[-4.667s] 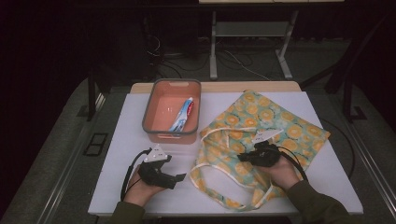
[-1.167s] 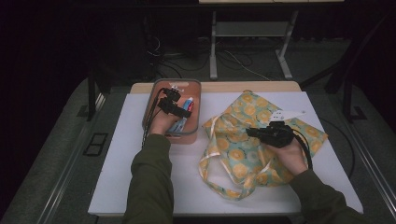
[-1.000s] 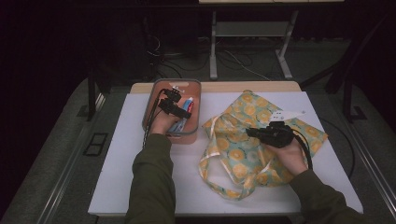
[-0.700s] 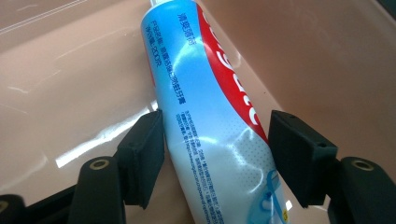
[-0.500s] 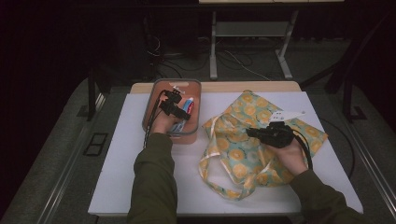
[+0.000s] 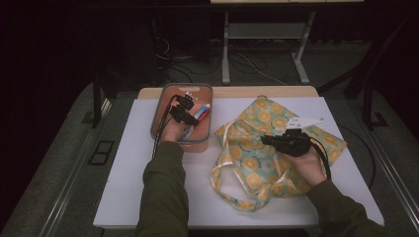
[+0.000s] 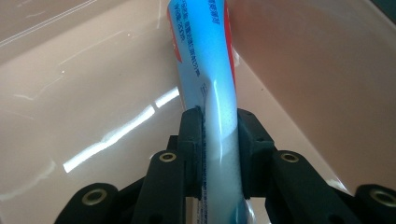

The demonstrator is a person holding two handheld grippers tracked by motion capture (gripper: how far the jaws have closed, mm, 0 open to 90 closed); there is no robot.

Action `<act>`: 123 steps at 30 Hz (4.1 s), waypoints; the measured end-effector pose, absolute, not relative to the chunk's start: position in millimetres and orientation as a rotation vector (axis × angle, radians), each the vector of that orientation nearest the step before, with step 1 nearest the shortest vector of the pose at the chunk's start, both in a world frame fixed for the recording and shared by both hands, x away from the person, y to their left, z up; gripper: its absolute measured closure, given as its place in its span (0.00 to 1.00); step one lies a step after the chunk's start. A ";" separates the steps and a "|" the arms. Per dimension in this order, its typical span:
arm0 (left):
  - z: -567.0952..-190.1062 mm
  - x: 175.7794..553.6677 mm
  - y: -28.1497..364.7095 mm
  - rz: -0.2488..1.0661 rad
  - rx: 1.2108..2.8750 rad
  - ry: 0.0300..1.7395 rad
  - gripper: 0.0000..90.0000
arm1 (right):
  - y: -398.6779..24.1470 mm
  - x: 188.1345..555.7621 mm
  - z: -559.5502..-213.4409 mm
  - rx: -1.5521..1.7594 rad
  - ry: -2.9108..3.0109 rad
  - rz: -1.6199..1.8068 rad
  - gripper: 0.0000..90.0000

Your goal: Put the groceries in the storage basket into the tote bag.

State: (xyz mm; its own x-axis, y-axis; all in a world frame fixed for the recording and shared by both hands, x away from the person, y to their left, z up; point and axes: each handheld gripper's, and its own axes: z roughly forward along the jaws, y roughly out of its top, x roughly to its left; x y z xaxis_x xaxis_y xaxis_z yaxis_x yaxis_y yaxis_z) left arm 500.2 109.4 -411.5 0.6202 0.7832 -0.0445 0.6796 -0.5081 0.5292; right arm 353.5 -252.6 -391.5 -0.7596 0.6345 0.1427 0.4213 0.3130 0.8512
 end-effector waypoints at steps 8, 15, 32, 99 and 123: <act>-407.5 502.0 111.4 0.290 2.345 1.190 0.83 | -253.3 353.8 -391.7 0.967 2.358 1.425 0.99; -391.8 501.7 124.7 0.313 2.288 1.165 0.83 | -254.3 354.3 -391.8 0.970 2.356 1.430 0.99; -326.0 451.5 138.8 0.316 2.158 0.948 0.84 | -252.4 355.1 -393.6 0.970 2.351 1.399 0.99; -422.8 341.4 -60.3 0.019 2.408 0.569 0.83 | -250.9 353.1 -392.6 0.958 2.344 1.396 0.99; -425.4 294.7 25.8 0.030 2.337 0.570 0.47 | -247.9 352.3 -393.4 0.951 2.354 1.383 0.99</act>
